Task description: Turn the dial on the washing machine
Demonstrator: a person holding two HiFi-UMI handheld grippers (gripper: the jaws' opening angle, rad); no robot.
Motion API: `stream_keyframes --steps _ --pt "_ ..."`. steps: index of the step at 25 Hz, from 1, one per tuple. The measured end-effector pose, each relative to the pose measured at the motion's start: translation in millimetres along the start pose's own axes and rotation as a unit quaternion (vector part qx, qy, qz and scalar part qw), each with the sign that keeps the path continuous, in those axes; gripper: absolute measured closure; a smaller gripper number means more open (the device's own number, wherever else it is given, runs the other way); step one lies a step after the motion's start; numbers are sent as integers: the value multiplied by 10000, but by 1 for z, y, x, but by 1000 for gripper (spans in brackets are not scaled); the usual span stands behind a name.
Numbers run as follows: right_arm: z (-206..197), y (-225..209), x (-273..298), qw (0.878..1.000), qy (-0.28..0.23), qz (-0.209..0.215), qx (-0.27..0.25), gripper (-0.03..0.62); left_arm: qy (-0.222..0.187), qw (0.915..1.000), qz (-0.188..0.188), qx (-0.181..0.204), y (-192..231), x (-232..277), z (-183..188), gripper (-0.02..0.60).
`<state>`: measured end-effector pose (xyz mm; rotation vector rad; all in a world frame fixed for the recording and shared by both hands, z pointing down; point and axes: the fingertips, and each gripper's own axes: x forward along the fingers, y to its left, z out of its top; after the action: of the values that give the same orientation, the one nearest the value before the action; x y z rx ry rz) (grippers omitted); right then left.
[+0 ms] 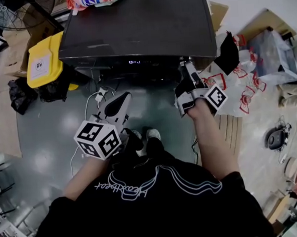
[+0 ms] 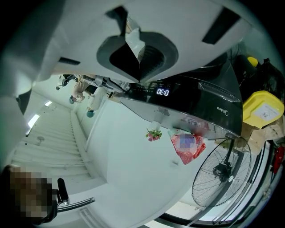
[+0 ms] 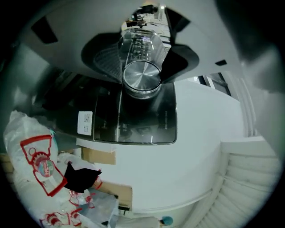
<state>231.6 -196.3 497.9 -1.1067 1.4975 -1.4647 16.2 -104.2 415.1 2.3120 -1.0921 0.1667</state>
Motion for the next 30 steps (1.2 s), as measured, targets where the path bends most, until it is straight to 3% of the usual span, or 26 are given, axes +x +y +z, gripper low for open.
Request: stream_keyframes --steps 5,9,11,14,16,18,21,23,25,27,30 --pt "1 -2 0 9967 -236 304 719 321 53 10000 19 -37 4 -1 -3 575" --pt "1 -2 1 9970 -164 388 646 321 65 10000 23 -59 7 -1 -5 575" --pt "-1 1 2 9992 -74 323 228 317 68 10000 15 -65 8 0 -6 575" --pt "-9 7 3 9959 153 162 -872 275 63 10000 9 -70 8 -1 -7 575" --pt "-12 11 0 9843 217 19 -1750 271 48 10000 3 -82 8 -1 -7 575" --pt "-10 15 -3 9629 206 -175 -2685 263 33 9999 -2 -98 9 -1 -8 575" --pt "-8 19 -5 9119 252 -565 -4058 223 27 9999 5 -129 11 0 -9 575" --pt "-11 20 -6 8605 349 -829 -5014 220 21 9999 11 -161 13 1 -10 575" --pt "-14 23 -7 7937 440 -1066 -5973 221 21 9998 6 -177 14 2 -11 575" --pt "-18 27 -8 7183 478 -1266 -6825 229 32 9998 -1 -179 14 3 -11 575" --pt "-21 30 -6 6188 531 -1534 -7686 242 44 9998 11 -190 15 4 -11 575"
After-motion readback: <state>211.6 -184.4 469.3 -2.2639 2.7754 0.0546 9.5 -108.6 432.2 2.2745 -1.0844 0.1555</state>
